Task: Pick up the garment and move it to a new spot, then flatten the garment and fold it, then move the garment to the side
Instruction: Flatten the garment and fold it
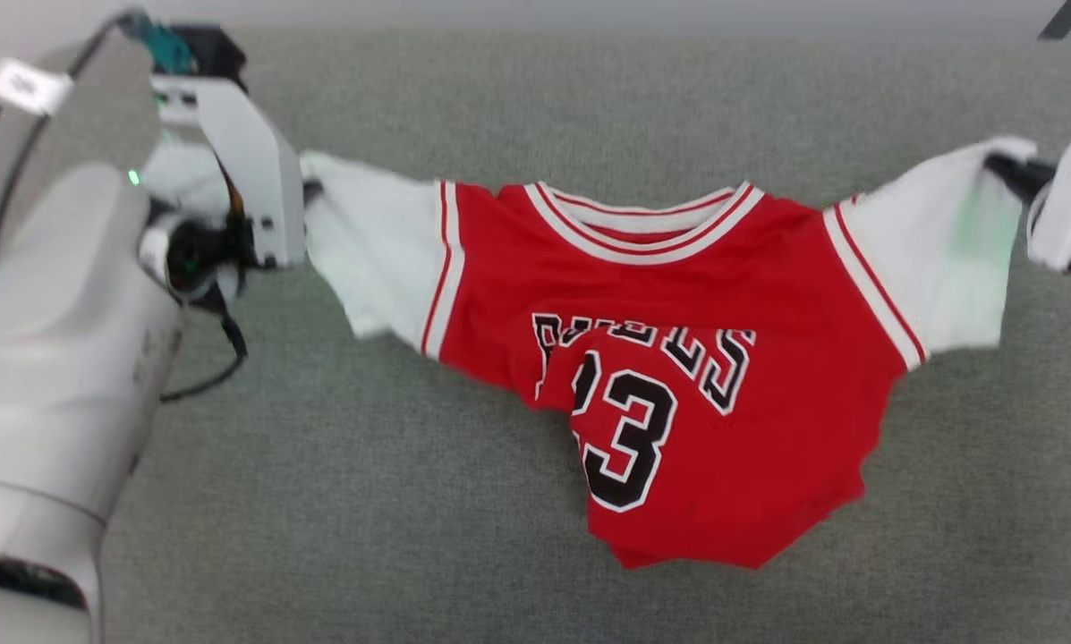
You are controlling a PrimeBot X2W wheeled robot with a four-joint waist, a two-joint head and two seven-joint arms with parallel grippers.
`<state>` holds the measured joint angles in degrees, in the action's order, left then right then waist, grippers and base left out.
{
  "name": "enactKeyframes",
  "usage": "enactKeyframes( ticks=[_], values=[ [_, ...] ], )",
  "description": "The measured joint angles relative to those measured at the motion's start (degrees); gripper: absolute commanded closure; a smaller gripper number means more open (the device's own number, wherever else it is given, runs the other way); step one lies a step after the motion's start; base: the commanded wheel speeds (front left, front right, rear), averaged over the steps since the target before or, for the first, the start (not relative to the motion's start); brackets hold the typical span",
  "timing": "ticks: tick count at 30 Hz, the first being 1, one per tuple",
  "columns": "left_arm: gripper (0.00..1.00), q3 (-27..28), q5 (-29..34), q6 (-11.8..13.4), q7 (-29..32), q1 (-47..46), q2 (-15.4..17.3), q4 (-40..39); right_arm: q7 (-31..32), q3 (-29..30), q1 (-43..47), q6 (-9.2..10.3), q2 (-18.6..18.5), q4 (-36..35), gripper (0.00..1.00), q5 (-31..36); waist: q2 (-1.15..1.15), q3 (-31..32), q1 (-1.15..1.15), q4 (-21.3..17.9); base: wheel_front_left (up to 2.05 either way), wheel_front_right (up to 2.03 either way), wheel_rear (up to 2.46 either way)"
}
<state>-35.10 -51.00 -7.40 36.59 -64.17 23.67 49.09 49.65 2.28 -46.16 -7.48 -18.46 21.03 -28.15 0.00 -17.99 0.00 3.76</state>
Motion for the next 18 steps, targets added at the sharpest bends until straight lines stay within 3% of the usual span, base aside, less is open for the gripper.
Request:
enactKeyframes(
  ticks=[7,18],
  values=[
    [1.0,-0.63,1.67,0.0,-3.94,-8.28,-0.21,0.84,-7.47,-3.12,-9.42,0.0,1.29,3.77,1.0,2.74,0.0,5.45,0.0,0.05,0.0,0.0,0.0],
    [1.0,0.53,4.59,0.01,-14.35,-21.59,-0.09,2.9,-26.91,-8.2,-25.5,0.0,3.05,12.38,1.0,7.12,0.0,11.16,0.0,-0.37,0.0,0.0,0.0]
  ],
)
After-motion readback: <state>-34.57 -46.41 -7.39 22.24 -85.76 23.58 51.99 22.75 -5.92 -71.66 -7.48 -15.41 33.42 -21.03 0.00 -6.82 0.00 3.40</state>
